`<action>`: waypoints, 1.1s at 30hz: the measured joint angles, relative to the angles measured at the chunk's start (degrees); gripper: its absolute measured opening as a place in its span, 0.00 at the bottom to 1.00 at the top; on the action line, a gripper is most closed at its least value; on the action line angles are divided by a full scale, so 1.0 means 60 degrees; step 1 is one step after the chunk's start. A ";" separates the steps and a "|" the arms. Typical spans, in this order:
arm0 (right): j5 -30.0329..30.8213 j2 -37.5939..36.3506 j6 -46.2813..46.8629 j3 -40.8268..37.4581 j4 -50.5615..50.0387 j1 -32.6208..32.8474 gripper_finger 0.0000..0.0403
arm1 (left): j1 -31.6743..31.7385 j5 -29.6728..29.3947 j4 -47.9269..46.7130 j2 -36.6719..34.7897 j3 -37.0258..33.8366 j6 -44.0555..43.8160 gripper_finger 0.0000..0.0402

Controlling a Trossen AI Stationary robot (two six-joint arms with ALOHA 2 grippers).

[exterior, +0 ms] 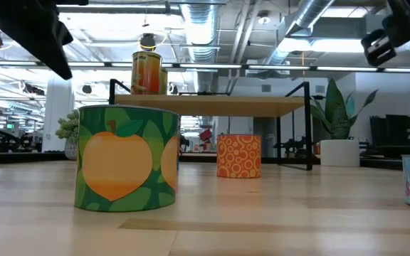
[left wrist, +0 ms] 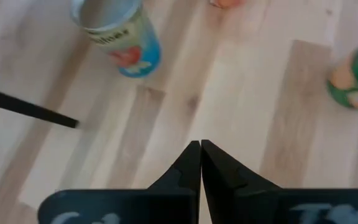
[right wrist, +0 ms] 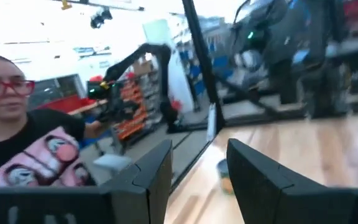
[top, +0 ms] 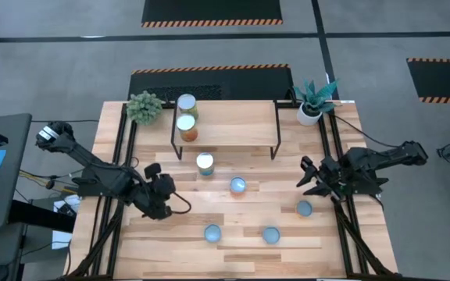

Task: Pick and place cans onto a shelf
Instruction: Prepare the canned goods on the table

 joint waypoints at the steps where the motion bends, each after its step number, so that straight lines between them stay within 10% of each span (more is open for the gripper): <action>1: 0.0045 0.0225 0.0176 0.0210 -0.0288 0.0162 0.42 | 0.0040 -0.0134 -0.0009 0.0000 -0.0008 -0.0048 0.00; 19: 0.1925 0.8744 0.4152 0.6019 -0.8361 0.3079 0.18 | 0.0121 -0.0784 0.0218 0.0000 -0.0008 -0.0108 0.00; 33: 0.3286 1.1022 0.7658 0.6695 -1.0837 0.4782 0.04 | 0.0121 -0.1734 0.0239 0.0004 -0.0008 -0.0152 0.00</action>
